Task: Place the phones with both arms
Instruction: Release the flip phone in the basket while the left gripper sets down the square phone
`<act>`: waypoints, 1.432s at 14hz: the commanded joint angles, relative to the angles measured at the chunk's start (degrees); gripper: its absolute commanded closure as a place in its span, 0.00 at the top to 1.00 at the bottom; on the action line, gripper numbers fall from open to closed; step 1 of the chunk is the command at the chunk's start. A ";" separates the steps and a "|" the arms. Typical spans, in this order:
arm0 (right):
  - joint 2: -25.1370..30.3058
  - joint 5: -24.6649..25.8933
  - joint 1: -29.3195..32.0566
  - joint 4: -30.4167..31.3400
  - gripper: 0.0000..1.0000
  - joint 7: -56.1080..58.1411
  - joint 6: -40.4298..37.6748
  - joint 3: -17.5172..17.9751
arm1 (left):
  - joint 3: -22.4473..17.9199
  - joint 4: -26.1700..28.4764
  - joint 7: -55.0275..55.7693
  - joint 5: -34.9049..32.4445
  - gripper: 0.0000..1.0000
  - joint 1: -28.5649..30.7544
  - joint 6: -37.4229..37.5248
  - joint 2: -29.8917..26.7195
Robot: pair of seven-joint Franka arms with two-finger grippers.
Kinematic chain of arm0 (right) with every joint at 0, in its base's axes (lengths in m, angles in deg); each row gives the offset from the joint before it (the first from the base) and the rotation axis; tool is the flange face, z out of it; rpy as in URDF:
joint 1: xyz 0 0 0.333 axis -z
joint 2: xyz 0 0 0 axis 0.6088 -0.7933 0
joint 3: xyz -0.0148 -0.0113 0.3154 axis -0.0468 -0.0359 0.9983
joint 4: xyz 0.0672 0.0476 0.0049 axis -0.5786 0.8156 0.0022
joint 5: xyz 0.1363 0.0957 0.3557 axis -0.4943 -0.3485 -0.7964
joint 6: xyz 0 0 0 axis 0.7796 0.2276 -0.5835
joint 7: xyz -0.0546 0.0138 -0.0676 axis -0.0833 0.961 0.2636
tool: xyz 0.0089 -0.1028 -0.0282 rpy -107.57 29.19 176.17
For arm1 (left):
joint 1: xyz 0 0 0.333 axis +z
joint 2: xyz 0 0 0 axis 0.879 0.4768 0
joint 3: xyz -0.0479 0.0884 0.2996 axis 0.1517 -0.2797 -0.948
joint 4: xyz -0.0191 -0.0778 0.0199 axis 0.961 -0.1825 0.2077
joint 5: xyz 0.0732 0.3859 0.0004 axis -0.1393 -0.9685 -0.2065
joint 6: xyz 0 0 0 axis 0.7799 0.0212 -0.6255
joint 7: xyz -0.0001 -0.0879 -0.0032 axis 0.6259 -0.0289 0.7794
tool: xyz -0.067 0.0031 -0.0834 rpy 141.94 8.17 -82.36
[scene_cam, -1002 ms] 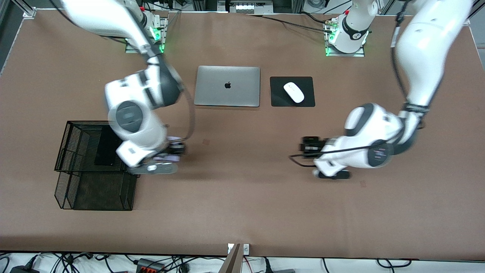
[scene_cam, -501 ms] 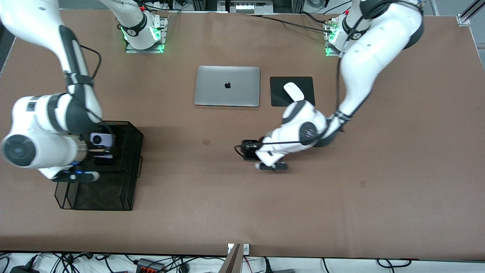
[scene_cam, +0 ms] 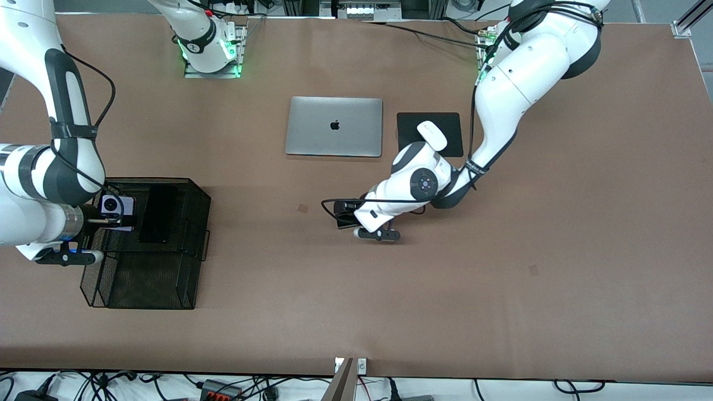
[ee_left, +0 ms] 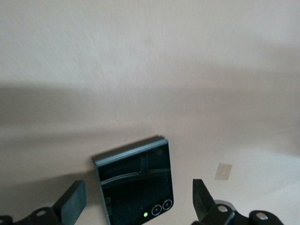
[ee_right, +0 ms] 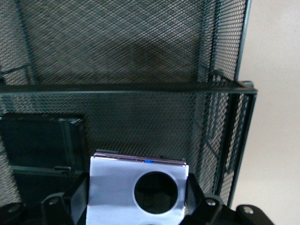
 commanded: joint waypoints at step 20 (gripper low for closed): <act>-4.39 -6.43 -34.84 -0.81 1.00 -13.40 22.40 1.23 | -30.22 5.52 -39.60 2.90 1.00 12.27 57.77 -52.16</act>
